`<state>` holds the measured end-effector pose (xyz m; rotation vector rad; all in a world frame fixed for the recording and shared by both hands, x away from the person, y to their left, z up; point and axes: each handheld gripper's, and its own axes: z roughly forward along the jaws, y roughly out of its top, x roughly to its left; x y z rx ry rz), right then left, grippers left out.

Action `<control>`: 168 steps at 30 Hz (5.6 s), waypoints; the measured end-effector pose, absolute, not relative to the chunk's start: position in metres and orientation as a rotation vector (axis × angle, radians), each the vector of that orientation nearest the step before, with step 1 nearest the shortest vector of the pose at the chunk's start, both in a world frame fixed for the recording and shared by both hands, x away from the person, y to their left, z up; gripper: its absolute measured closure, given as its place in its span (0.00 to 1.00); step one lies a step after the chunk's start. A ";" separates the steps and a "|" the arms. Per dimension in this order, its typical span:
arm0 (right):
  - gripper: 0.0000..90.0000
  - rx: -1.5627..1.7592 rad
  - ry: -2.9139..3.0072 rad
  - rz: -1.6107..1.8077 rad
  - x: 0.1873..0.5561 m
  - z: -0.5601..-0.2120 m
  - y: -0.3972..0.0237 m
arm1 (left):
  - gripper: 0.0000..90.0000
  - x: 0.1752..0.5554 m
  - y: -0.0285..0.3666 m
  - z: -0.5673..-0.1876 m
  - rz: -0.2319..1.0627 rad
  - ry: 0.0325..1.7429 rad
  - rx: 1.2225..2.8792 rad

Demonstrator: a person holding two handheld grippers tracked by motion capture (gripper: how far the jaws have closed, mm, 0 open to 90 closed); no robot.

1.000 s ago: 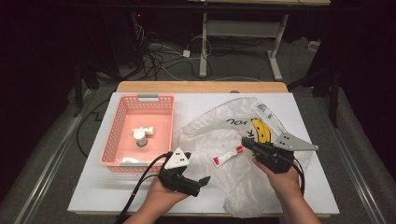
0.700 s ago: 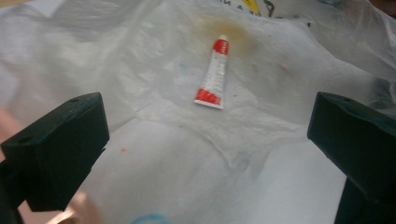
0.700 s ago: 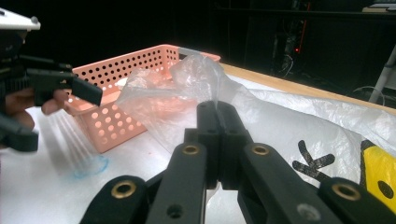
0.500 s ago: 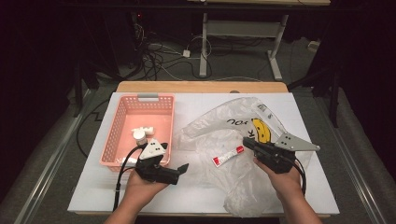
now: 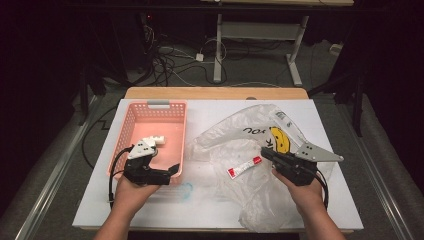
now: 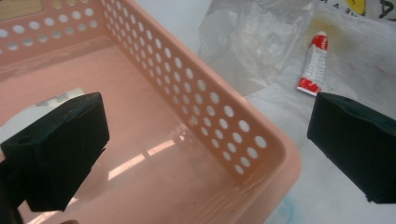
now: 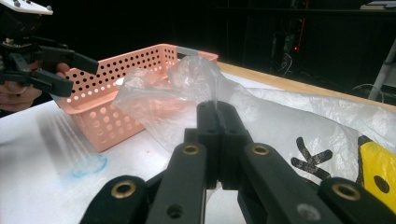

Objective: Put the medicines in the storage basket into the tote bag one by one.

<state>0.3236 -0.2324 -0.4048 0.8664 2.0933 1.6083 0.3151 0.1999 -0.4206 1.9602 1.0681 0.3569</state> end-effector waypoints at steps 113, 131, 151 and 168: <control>1.00 0.871 2.079 1.626 0.324 -0.403 -0.234 | 0.54 0.359 0.227 -0.408 0.294 1.255 2.016; 1.00 0.853 2.069 1.644 0.322 -0.399 -0.235 | 0.55 0.314 0.232 -0.423 0.408 1.184 1.791; 1.00 0.847 2.084 1.642 0.321 -0.400 -0.233 | 0.55 0.286 0.190 -0.401 0.380 0.959 1.808; 1.00 0.853 2.078 1.641 0.322 -0.400 -0.232 | 0.54 0.280 0.120 -0.408 0.302 0.806 1.925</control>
